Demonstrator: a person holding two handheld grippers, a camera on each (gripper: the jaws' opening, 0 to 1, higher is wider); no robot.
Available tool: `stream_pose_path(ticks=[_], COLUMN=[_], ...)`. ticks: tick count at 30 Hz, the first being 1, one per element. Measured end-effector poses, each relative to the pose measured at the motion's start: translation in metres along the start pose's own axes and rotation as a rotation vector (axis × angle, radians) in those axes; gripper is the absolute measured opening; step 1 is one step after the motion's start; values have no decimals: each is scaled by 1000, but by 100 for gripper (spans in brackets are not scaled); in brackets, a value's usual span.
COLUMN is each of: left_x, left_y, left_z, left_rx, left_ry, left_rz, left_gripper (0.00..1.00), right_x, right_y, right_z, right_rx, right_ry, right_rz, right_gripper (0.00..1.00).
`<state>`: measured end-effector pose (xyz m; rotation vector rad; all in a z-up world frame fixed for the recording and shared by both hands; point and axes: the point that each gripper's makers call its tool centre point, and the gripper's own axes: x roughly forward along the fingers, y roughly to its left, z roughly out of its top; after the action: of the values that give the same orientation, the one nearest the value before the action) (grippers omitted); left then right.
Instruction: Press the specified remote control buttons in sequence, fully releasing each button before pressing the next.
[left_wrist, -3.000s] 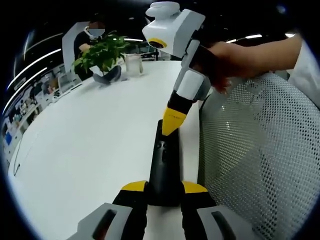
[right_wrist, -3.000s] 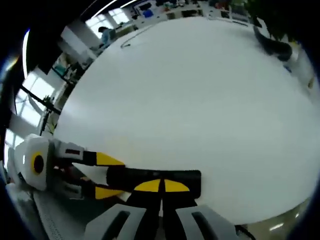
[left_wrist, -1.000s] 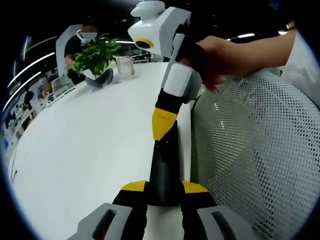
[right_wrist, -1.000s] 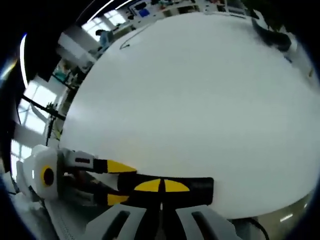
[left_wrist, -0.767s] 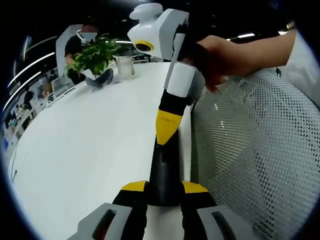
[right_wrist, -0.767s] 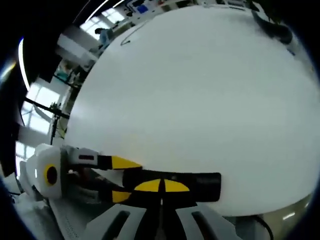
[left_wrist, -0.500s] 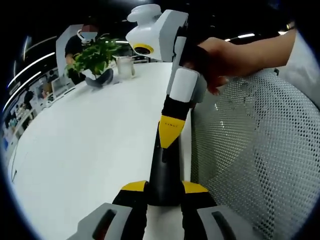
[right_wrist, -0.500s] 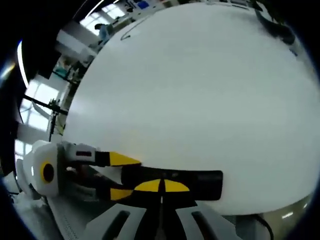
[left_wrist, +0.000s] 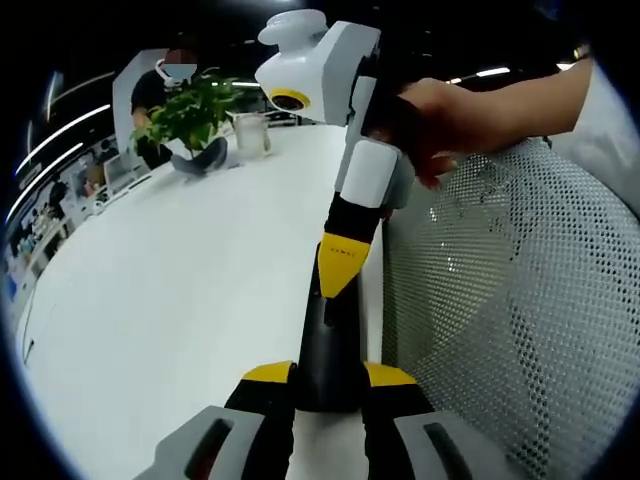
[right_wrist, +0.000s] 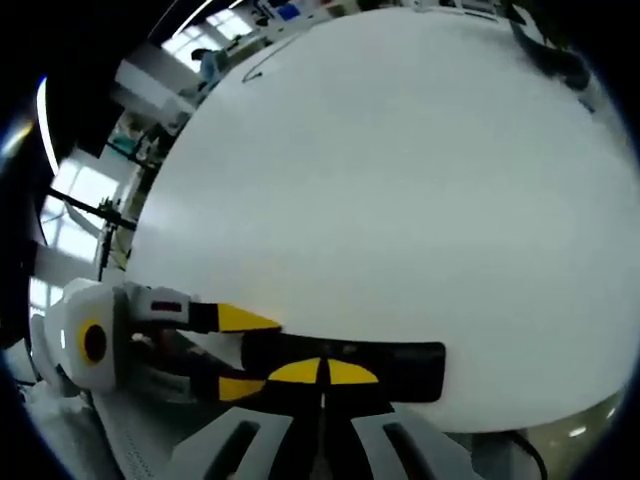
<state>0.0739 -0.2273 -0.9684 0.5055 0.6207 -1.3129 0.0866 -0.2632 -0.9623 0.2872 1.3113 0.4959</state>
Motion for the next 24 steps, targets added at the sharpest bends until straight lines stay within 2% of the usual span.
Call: stream_pose_path(ticks=[12, 17, 20, 24], left_x=[-1, -1, -1, -1], left_y=[1, 2, 2, 3], left_z=[-1, -2, -1, -1], left_rx=[0, -2, -3, -4], left_ry=[4, 7, 6, 5], left_rz=[1, 2, 4, 5], left_gripper=[25, 25, 25, 25], right_x=[0, -1, -4, -5], right_y=[2, 2, -1, 1], right_z=[0, 0, -4, -4], right_rx=[7, 45, 4, -16], right_ry=[-9, -4, 41, 37], right_rz=[9, 32, -26, -39], right_gripper=[0, 0, 0, 0])
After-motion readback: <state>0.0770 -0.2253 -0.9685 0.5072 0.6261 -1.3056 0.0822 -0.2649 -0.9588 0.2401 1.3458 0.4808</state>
